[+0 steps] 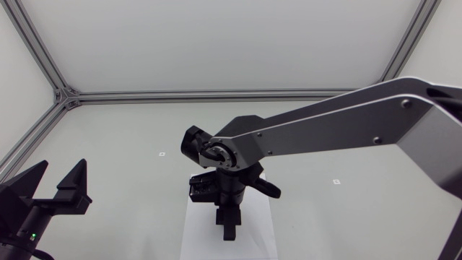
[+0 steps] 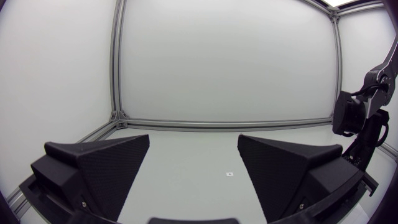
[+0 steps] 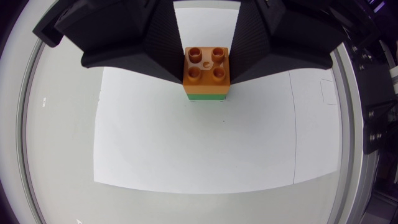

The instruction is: Pick up the orange 2x2 brick with the right arm and stack it on top of the green 2x2 brick in the center

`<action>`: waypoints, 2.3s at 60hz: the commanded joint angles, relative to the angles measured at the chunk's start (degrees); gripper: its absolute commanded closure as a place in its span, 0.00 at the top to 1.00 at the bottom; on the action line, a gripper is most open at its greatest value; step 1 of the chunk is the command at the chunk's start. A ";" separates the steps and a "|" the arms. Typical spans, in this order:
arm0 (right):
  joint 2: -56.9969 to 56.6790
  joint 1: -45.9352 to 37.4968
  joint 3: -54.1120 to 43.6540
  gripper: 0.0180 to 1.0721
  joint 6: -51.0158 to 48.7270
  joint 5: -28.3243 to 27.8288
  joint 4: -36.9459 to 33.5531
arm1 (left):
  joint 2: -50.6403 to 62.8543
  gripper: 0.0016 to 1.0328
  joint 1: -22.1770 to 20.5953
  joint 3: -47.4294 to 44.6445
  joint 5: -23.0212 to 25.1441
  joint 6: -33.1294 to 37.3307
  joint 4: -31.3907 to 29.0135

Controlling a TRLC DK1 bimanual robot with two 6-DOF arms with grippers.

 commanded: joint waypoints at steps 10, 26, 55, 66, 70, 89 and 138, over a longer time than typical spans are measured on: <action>3.09 -0.31 -3.02 0.43 0.06 -0.95 0.10 | -0.45 0.96 0.09 -2.35 0.23 0.73 -0.87; 3.27 -0.66 -2.85 0.49 0.06 -1.03 0.63 | -0.45 0.96 0.09 -2.35 0.23 0.73 -0.78; 3.35 -0.92 -2.58 0.55 0.50 -0.59 2.30 | -0.45 0.96 0.09 -2.35 0.23 0.73 -0.87; 3.35 -1.10 -2.23 0.42 0.85 -0.33 3.00 | -0.45 0.96 0.09 -2.35 0.23 0.73 -0.78; 3.35 -1.19 -2.23 0.42 0.85 -0.42 3.00 | -0.45 0.96 0.09 -2.35 0.23 0.73 -0.87; 3.35 -0.75 -2.06 0.42 1.73 -0.68 2.91 | -0.45 0.96 0.09 -2.35 0.23 0.73 -0.87; 3.09 -0.13 -3.02 0.42 1.20 -1.12 2.91 | -0.45 0.96 0.09 -2.35 0.23 0.73 -0.78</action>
